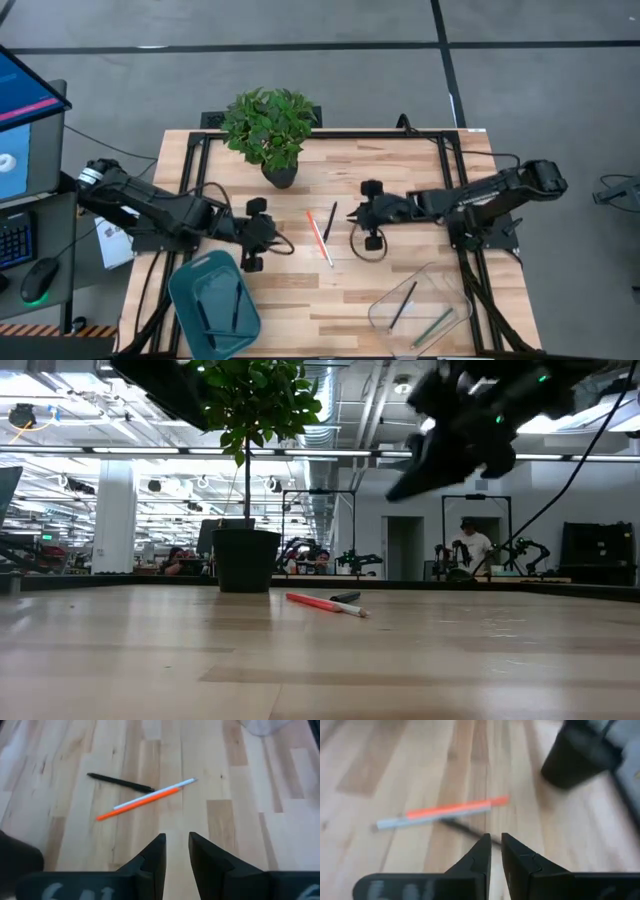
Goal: Sort pens & pencils
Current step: Put the black pen into the blue bin
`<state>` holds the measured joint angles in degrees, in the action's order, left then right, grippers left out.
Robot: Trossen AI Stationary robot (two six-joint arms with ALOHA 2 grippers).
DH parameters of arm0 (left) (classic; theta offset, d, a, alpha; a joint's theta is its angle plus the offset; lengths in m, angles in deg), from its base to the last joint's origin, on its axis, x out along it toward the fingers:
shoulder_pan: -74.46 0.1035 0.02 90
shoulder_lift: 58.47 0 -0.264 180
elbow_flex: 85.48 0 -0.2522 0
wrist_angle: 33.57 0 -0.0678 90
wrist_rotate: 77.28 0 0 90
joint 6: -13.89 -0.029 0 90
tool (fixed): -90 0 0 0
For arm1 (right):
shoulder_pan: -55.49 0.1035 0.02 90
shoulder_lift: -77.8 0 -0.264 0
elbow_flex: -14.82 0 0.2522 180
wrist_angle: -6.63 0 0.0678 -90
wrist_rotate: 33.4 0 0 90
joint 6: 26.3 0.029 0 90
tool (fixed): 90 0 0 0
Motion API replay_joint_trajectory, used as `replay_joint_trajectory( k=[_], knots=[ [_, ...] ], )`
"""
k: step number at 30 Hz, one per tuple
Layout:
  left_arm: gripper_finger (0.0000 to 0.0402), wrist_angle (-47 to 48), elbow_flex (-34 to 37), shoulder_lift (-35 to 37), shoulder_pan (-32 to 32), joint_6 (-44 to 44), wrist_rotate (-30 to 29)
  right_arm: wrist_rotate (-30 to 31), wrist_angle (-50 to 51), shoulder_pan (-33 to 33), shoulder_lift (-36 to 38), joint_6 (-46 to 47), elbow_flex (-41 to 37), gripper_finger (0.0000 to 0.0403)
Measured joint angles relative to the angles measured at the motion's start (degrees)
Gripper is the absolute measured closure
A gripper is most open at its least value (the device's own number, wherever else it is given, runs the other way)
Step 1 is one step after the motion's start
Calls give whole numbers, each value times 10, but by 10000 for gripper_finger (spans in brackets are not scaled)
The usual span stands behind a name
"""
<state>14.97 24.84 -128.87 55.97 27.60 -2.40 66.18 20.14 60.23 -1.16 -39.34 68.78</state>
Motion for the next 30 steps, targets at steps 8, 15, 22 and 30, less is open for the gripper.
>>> replay_joint_trajectory(
  k=[8, 15, 22, 30],
  knots=[
    [326, -26, -1, -41, 38, -42, 17, -95, 129, -75, -29, 7, 52, 337],
    [326, 0, 0, -105, 43, -46, 72, -99, 200, -100, -122, -56, 129, 337],
    [326, 34, 0, -114, 41, -35, 73, -99, 196, -100, -200, -158, 187, 337],
    [326, 32, 0, -112, 34, -35, 73, -98, 216, -112, -241, -201, 231, 337]
  ],
)
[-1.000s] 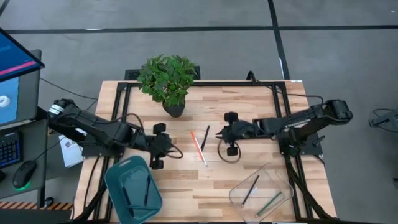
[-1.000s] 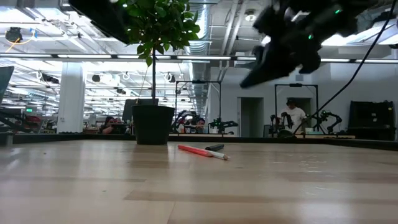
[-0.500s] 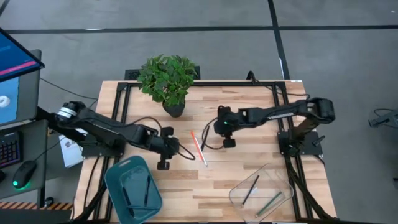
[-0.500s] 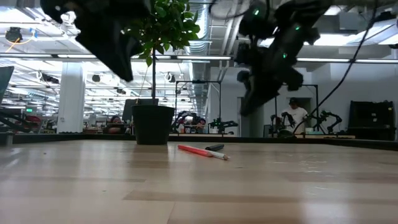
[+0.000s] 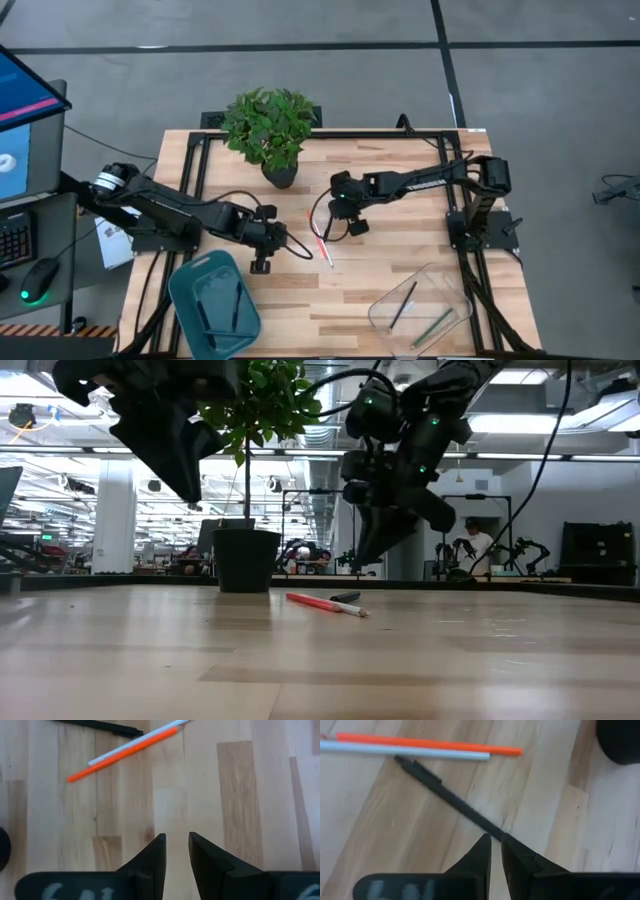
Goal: Sort pens & pencils
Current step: Put the black pen into the blue bin
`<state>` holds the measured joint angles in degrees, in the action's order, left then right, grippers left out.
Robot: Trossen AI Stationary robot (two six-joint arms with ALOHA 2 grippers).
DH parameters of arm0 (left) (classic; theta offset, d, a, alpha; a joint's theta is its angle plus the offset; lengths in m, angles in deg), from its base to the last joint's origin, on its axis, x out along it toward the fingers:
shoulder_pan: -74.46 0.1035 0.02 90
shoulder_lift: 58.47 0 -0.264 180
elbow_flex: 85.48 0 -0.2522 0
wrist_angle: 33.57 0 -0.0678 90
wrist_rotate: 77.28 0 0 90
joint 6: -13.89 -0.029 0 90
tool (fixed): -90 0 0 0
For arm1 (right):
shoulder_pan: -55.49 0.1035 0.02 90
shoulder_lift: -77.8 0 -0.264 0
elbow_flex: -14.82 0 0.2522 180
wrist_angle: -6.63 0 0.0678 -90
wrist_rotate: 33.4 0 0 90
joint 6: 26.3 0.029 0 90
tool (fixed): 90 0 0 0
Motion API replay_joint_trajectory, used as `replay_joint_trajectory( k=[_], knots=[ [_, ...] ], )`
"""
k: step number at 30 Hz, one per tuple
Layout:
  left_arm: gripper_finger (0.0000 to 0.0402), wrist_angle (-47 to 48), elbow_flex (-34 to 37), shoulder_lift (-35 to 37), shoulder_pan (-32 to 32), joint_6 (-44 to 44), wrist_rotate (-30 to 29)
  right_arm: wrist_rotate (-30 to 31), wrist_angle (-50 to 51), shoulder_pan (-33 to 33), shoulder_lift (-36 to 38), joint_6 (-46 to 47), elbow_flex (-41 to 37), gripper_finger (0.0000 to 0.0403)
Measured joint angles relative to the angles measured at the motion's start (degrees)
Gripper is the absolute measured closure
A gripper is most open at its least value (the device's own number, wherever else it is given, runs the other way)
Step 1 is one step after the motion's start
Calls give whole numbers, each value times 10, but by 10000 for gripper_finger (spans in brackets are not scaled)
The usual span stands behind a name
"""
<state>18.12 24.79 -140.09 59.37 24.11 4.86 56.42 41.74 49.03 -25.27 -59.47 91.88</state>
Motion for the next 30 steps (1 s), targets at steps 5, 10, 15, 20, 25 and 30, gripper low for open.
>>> replay_joint_trajectory(
  k=[5, 10, 15, 20, 25, 30],
  knots=[
    [326, 1, 0, 0, -3, -3, 0, -14, 23, 0, -13, -46, 1, 337],
    [326, -3, 0, 0, -3, -14, 0, 58, 23, 6, -12, -29, 2, 337],
    [326, -4, 0, 0, -3, -15, 0, 90, 27, 15, -8, -26, 24, 337],
    [326, -3, 0, 0, -3, -15, 3, 52, 39, 19, -8, 20, 54, 333],
    [326, -1, 0, 0, -3, -17, 34, 15, 45, 18, -8, 45, 67, 313],
    [326, -1, 0, 0, -3, -24, 46, 15, 53, 18, -14, 38, 66, 278]
  ],
)
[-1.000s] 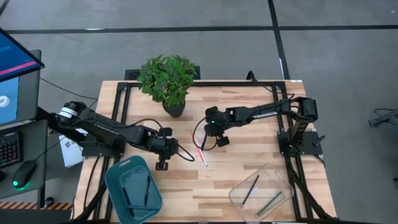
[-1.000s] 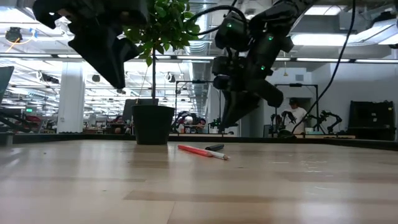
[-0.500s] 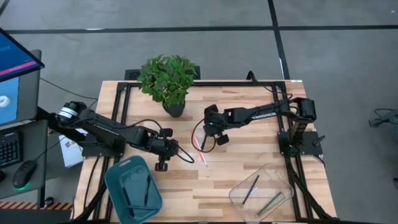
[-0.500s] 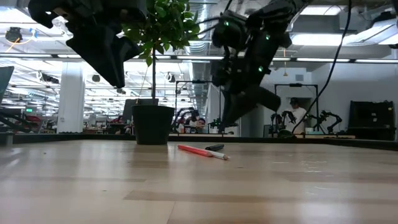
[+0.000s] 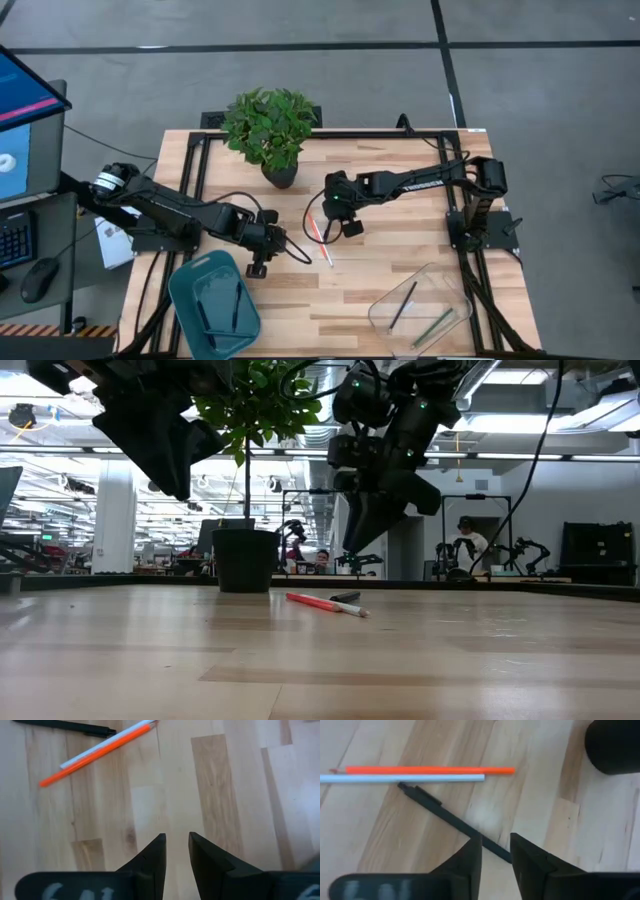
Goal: Sort pens & pencils
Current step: Put the black pen into the blue bin
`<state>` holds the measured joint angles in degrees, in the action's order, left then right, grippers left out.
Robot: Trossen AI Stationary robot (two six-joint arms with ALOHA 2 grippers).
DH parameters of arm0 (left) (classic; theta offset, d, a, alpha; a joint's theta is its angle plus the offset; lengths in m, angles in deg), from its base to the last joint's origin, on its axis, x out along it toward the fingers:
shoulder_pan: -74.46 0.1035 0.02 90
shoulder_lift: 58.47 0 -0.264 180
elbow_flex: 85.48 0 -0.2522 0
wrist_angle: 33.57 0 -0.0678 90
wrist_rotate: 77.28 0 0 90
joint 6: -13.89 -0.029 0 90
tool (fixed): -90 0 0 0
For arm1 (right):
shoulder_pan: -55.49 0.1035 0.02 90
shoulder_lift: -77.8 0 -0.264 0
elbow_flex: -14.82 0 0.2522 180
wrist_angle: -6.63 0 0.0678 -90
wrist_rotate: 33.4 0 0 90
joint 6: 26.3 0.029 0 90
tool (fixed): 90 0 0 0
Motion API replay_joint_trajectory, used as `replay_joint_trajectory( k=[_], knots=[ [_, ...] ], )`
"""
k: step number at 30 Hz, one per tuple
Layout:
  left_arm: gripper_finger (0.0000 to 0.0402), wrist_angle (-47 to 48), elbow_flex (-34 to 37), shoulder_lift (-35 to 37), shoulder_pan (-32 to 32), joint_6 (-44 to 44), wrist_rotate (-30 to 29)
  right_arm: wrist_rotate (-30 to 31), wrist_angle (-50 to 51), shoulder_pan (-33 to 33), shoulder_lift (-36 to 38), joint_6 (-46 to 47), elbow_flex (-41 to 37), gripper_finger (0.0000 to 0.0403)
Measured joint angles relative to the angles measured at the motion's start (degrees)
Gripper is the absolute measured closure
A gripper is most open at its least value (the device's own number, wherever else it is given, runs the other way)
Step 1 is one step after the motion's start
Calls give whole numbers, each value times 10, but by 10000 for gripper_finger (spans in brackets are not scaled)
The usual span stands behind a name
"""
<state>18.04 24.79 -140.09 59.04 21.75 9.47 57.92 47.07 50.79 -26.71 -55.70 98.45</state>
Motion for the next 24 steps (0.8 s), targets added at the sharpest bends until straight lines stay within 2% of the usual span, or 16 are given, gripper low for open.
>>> replay_joint_trajectory(
  k=[6, 11, 16, 20, 24],
  knots=[
    [326, 2, 0, 0, 0, -6, 0, 0, -14, -1, -9, -64, -1, 238],
    [326, 5, 0, 0, 0, -6, 0, 1, -6, 7, -25, -147, -1, 220],
    [326, 4, 0, 0, 0, -6, -1, 18, -12, 14, -49, -239, 0, 215],
    [326, 6, 0, 0, 0, -6, -1, 60, -12, 19, -65, -280, 0, 220],
    [326, 13, 0, 0, 0, -3, -2, 67, -2, 20, -65, -309, 0, 229]
  ],
)
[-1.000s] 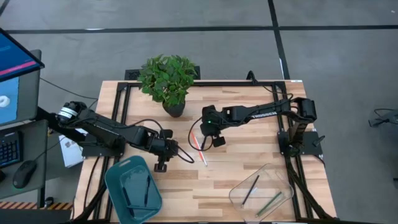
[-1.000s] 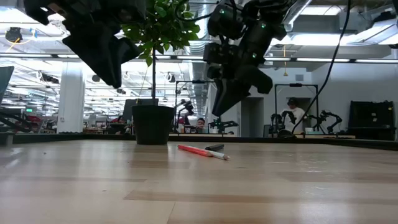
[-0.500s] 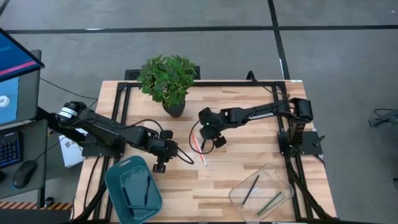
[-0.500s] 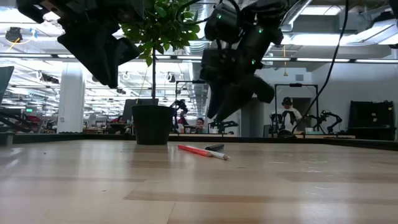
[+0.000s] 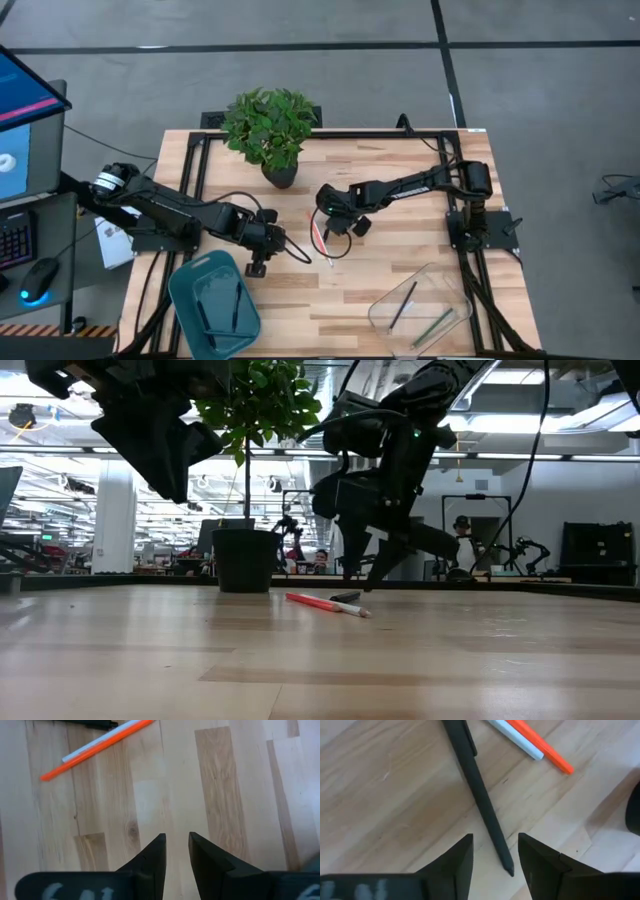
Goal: Sort pens & pencils
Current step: Put the black pen into the blue bin
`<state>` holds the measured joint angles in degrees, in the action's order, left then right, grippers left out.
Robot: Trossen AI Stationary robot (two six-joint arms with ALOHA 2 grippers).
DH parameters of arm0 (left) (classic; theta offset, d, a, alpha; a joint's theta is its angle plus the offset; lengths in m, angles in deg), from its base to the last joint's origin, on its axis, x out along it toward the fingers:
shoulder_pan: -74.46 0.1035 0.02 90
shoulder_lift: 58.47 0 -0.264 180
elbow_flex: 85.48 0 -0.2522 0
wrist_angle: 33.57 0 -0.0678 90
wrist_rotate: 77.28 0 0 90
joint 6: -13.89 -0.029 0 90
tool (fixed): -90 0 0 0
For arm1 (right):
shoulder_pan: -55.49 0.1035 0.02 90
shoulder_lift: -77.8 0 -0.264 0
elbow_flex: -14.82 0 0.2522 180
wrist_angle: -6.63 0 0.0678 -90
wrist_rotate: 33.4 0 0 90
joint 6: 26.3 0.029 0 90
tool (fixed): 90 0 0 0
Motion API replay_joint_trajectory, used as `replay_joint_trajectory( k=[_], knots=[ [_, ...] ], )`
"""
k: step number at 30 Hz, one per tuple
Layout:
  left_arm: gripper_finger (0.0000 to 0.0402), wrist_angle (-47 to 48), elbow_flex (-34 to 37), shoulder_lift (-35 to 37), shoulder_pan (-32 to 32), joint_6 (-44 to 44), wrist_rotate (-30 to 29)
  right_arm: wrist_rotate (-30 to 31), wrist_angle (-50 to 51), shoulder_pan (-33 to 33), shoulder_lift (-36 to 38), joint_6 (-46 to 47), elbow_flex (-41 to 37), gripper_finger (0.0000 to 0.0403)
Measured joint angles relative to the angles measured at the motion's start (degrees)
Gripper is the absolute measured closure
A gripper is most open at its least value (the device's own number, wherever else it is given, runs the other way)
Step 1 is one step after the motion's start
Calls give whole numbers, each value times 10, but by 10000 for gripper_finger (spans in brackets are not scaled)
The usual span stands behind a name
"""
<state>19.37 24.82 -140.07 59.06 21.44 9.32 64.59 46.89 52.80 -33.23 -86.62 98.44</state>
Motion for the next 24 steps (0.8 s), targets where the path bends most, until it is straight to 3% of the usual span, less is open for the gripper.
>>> replay_joint_trajectory(
  k=[24],
  knots=[
    [326, -3, 0, 0, 0, 2, -2, -7, 1, -24, 0, -12, 0, 261]
  ],
)
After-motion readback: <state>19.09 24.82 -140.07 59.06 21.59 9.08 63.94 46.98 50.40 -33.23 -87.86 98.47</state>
